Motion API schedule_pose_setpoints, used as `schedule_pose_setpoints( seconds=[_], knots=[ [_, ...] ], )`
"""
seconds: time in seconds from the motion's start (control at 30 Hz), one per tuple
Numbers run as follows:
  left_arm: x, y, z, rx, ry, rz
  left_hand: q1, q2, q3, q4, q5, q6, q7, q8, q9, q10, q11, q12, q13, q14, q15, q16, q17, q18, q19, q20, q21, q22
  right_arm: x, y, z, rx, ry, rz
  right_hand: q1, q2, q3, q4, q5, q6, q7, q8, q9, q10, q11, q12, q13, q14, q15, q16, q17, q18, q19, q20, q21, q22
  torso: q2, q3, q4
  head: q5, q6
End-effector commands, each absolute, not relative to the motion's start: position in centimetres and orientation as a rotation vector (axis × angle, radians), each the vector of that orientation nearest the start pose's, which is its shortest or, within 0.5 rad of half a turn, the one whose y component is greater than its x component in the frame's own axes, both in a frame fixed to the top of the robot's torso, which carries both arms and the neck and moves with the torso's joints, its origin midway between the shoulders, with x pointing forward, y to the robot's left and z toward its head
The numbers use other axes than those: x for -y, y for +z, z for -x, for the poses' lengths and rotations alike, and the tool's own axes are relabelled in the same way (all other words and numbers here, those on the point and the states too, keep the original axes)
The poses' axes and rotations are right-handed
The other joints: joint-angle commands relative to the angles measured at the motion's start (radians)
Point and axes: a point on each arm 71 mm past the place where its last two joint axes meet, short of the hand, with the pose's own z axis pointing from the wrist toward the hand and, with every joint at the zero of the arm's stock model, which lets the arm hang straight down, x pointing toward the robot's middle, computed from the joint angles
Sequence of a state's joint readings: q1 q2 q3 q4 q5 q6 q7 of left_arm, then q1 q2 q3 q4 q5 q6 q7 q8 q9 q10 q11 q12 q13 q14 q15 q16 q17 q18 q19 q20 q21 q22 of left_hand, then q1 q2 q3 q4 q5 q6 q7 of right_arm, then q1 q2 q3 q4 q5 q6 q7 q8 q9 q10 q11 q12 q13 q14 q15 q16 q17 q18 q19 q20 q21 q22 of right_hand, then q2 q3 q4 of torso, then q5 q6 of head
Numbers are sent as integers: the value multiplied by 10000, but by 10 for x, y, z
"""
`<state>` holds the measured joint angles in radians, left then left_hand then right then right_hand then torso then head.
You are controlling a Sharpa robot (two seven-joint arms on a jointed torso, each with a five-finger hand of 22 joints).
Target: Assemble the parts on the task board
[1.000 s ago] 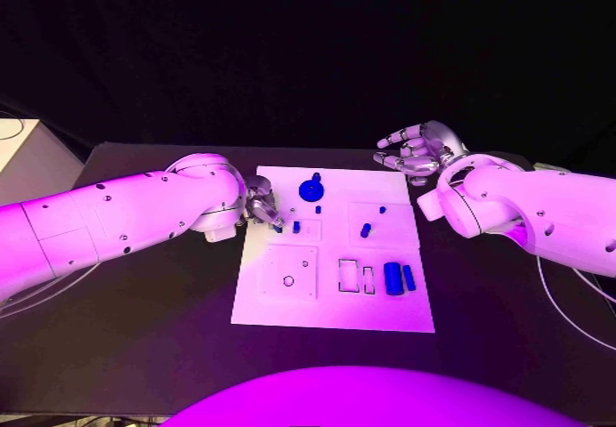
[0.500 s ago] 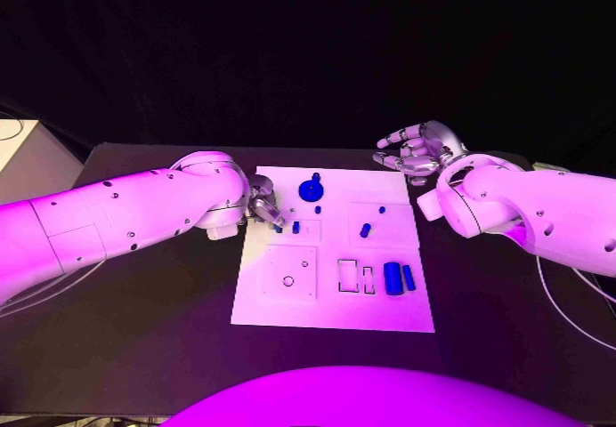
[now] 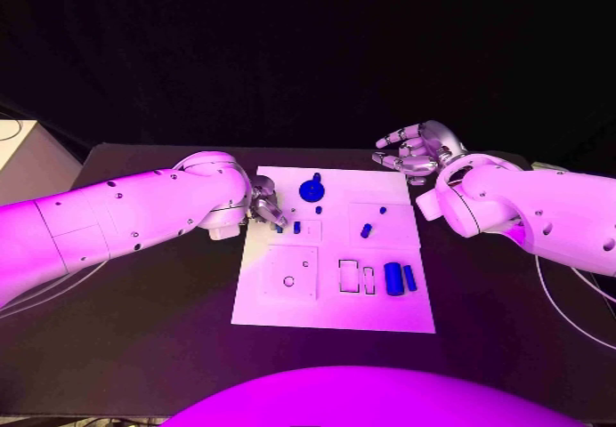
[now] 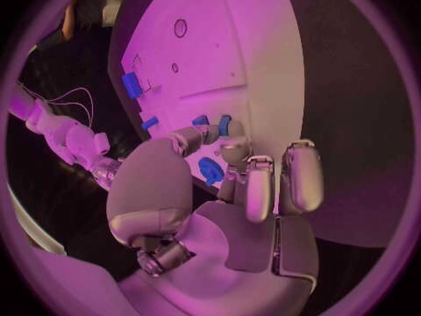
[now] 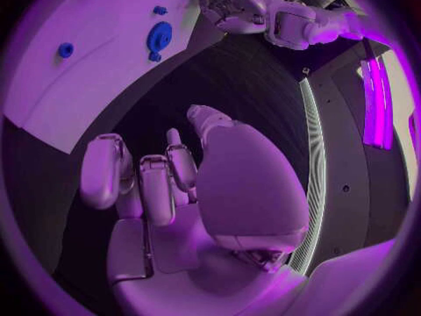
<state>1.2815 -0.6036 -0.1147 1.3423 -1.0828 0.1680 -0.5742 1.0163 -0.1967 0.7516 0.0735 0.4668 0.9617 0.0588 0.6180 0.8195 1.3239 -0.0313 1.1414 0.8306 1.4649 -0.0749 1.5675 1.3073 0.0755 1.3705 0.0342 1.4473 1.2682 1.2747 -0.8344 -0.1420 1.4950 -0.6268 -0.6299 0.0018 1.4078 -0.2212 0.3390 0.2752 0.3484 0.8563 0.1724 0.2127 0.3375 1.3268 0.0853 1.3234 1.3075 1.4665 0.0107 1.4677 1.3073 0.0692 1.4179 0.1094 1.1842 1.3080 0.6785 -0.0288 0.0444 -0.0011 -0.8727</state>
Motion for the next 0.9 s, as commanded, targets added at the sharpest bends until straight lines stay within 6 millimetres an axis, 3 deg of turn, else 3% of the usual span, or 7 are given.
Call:
schedule_pose_setpoints(
  seconds=[0.03,0.5,0.77,0.9],
  knots=[
    [-146,-227,-505,-23756,-3514,498,-157,-40,1092,-1280,-55,136,-221,-22,-27,40,-13,15,-8,1059,-64,33,2635,-66,-10,-7,-30,-23,227,-183,-498,-15528,8889,-6806,-137,-33,102,-20,66,-103,0,55,23,-58,1,-25,262,414,-46,-58,323,157,-58,-24,-71,-6,0,-1,2,-8,1],
    [-151,-227,-506,-23726,-3308,613,-553,-285,-822,-269,-149,293,-311,-131,-388,-30,-81,-58,35,1059,-122,33,2635,-57,-16,-69,-141,-109,228,-183,-498,-15506,8888,-6807,-153,-39,111,-20,65,-117,1,61,25,-70,3,-35,249,409,-45,-69,305,157,-57,-24,-76,-8,-2,-6,5,-36,1],
    [-154,-227,-508,-23571,-3220,725,-564,-244,-1215,7,-149,331,-304,-162,-475,-44,-75,-64,57,1059,-120,33,2635,-53,-22,-71,-163,-133,228,-183,-498,-15500,8885,-6810,-153,-39,111,-20,65,-117,1,61,25,-70,3,-35,249,409,-45,-69,305,157,-57,-24,-76,-8,-5,-10,3,-43,1],
    [-156,-226,-508,-23456,-3152,767,-650,-308,-1833,421,-167,363,-286,-178,-560,-71,-58,-90,54,1059,-106,33,2635,-52,-22,-58,-185,-149,228,-183,-498,-15499,8886,-6810,-153,-39,111,-20,65,-117,1,61,25,-70,3,-35,249,409,-45,-69,305,157,-57,-24,-76,-8,-2,-10,5,-56,1]
  ],
)
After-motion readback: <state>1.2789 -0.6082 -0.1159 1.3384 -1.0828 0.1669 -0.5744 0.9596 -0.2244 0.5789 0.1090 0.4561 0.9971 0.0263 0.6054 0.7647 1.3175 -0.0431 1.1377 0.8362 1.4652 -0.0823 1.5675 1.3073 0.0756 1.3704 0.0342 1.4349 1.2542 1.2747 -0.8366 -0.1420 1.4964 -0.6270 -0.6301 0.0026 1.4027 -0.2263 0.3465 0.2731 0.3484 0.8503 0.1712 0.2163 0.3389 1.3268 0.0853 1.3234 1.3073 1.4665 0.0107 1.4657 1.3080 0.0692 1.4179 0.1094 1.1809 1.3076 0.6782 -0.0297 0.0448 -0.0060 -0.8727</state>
